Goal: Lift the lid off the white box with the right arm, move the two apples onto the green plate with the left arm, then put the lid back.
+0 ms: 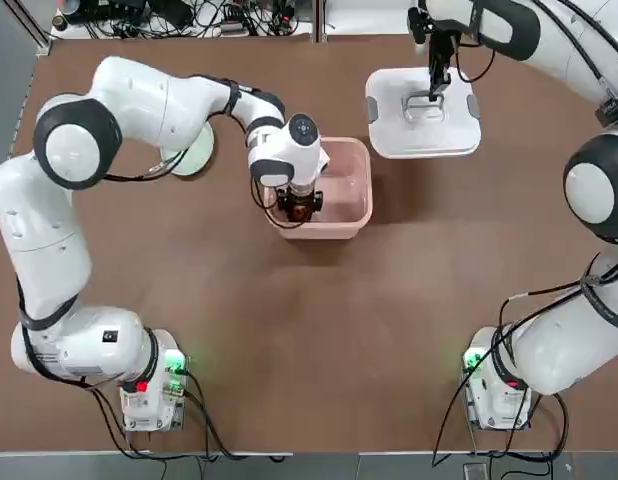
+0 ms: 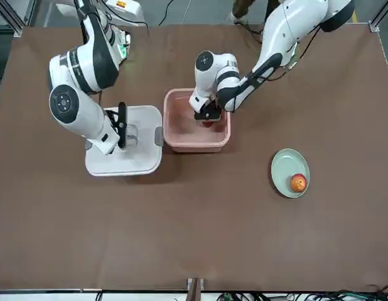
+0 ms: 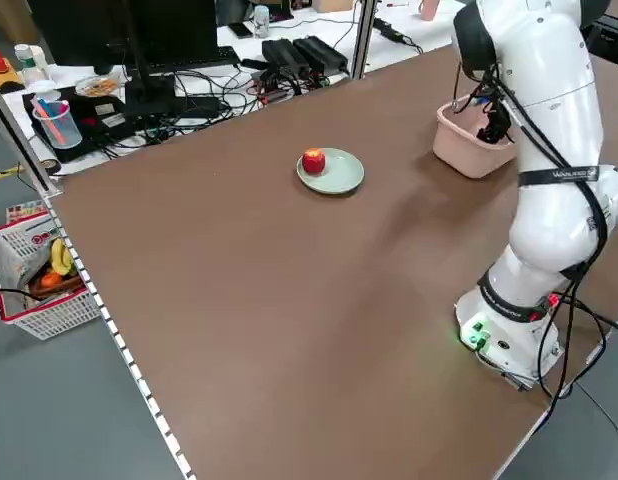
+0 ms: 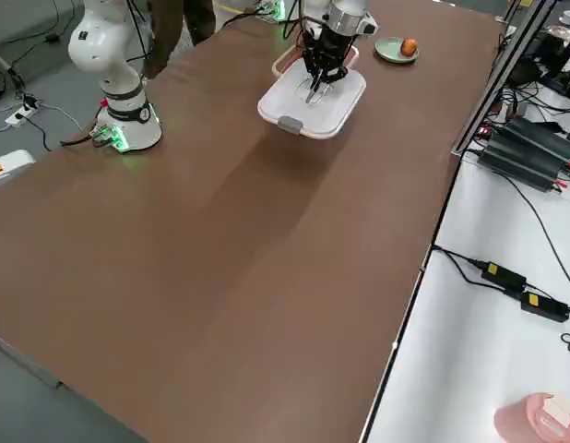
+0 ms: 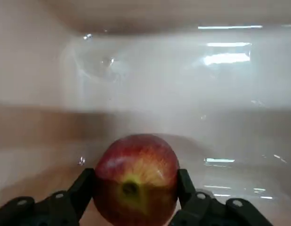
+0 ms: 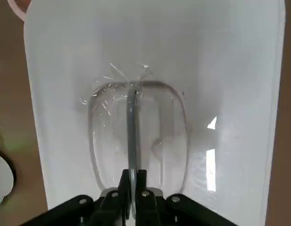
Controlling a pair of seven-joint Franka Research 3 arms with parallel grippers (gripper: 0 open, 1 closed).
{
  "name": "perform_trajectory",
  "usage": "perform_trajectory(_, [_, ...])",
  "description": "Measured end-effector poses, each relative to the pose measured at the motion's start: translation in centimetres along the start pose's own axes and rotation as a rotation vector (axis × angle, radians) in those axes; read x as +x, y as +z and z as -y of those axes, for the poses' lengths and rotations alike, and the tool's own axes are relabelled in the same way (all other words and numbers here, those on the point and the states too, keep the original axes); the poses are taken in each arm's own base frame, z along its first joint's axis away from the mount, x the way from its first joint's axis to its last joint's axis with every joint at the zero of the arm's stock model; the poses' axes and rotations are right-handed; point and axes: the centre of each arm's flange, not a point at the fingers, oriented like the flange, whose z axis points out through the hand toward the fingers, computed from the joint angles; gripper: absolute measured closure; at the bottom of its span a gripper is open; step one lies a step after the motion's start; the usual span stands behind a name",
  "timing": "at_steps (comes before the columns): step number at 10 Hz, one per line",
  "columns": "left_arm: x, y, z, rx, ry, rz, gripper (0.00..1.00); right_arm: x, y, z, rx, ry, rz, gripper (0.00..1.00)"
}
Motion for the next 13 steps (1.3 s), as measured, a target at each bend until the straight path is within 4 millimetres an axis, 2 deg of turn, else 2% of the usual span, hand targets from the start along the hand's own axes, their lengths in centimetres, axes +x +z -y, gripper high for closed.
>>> perform_trajectory(3, [1.4, -6.2, 0.2, -0.033, -0.043, 0.010, 0.24, 0.0, 0.0, 0.0, -0.001, -0.001, 0.000, 0.93])
perform_trajectory(6, [2.8, -11.0, 0.1, -0.006, -0.079, 0.058, 0.24, 0.0, 0.0, 0.0, -0.002, -0.004, 0.003, 0.93])
perform_trajectory(8, [4.7, -14.8, 1.5, 0.014, -0.083, 0.080, 0.24, 0.0, 0.0, 0.0, -0.002, -0.008, 0.004, 0.93])
perform_trajectory(9, [6.1, -16.7, 3.3, 0.012, -0.078, 0.084, 0.24, 0.0, 0.0, 0.0, -0.002, -0.009, 0.005, 0.93])
perform_trajectory(11, [9.9, -19.3, 9.2, 0.024, -0.048, 0.100, 0.24, 0.0, 0.0, 0.0, -0.002, -0.011, 0.005, 0.93])
perform_trajectory(13, [14.3, -19.9, 16.1, 0.025, -0.027, 0.118, 0.24, 0.6, 0.1, 0.2, 0.000, -0.018, 0.006, 0.93])
